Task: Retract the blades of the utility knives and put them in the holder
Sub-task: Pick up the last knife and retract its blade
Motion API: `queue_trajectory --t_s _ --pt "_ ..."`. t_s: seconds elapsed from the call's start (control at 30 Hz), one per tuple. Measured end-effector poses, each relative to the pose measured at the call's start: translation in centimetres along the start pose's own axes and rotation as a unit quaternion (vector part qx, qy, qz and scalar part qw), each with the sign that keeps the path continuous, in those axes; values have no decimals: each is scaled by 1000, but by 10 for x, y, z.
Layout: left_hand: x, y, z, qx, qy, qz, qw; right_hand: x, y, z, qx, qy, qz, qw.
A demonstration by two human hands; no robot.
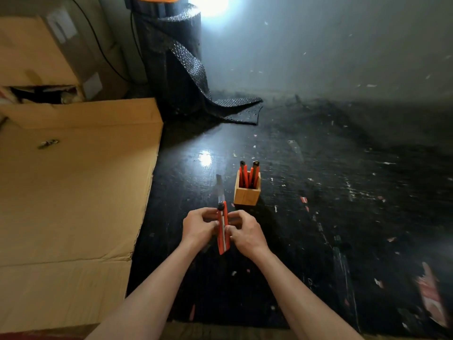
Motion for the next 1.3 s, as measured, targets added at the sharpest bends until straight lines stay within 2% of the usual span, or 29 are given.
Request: queue_trajectory --t_s 0.1,0.3,0.4,0.5,0.73,1.03,1.3 --pt "-3 -35 5 38 12 -17 999 -25 19 14 -32 -28 31 999" --pt "-1 -106 1 54 133 -125 982 -75 54 38 -88 -65 76 991" --pt "-1 -135 -4 63 168 -167 969 -98 73 47 -114 -81 65 988" --pt "0 -157 -7 79 170 -197 962 -116 92 53 -146 -78 64 984" --pt "3 -187 -8 118 169 -192 959 -148 133 68 -236 -127 -47 962" --pt "6 -212 -10 143 178 -191 955 -171 147 82 -240 -132 -61 960" --pt "6 -219 -6 131 174 -204 954 -176 145 86 -231 -99 -82 964"
Point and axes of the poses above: each hand's wrist, its own z-axis towards the middle knuckle, its own x-axis out of the palm, y = z × x, the point moved 2 cm from there along z, towards the middle knuckle, and after that the axes turned 11 degrees about -x, right-handed, at the moved point
